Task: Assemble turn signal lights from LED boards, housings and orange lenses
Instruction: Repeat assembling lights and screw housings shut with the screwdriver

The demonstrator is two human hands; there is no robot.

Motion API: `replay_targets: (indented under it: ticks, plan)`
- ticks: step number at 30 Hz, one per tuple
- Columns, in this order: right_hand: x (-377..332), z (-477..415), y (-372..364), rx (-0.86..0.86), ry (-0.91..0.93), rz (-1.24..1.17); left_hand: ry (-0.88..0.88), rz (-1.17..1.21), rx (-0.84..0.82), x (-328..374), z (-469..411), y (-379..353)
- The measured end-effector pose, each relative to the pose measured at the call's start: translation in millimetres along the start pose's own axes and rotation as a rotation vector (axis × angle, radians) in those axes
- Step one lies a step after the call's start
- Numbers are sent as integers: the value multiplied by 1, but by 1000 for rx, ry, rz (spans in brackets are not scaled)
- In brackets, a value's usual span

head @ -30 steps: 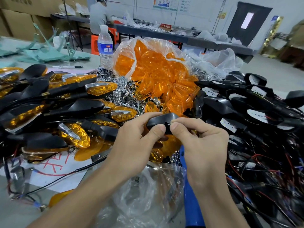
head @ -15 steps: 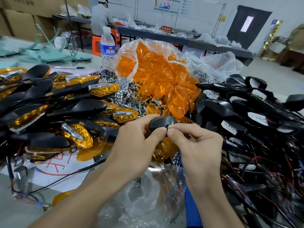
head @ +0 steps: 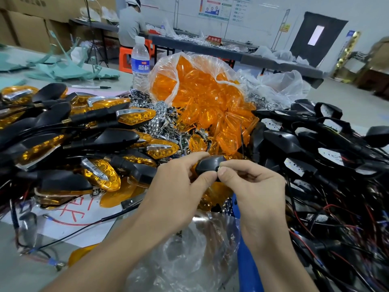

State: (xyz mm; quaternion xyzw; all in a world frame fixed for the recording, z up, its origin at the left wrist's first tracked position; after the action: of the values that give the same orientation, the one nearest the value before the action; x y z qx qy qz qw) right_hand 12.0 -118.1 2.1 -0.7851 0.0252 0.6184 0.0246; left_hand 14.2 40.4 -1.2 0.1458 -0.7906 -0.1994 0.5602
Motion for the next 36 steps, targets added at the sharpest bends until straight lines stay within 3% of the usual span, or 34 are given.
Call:
replay_targets:
  ticks: [4,9,12,14,17,23,29,32,36]
  plan:
    - [12,-3,9,44,-117,-26,11,78,0,0,-2,-1]
    - [0,1,14,53,-44,162,181,574,27,-12,-7,5]
    - [-18,7,28,63,-44,716,321,786,66,-24,-9,7]
    - [-21,17,35,-63,-237,1127,370,868,99,-30,-11,11]
    - [-18,45,33,-275,-575,1349,363,916,146,-35,-13,18]
    - [-13,67,21,-296,-683,1474,316,894,166,-33,-15,25]
    - [-6,83,19,-107,-506,1540,294,889,163,-31,-15,28]
    - [-6,82,24,-52,-423,1284,284,879,158,-28,-15,29]
    - [-9,78,46,93,-473,832,290,880,166,-29,-14,30]
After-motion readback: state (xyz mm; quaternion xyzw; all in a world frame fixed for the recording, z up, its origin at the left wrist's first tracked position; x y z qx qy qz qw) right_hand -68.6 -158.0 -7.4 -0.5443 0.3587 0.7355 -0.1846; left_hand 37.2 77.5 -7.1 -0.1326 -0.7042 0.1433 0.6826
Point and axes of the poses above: each hand's wrist, its own z-axis away from the middle knuckle, its own y-axis out of the back of the hand, x = y × z, the point moved 6 cm from there along -z, towards the middle knuckle, and after that the axes turned 6 degrees about -x, right-handed, at the moved point
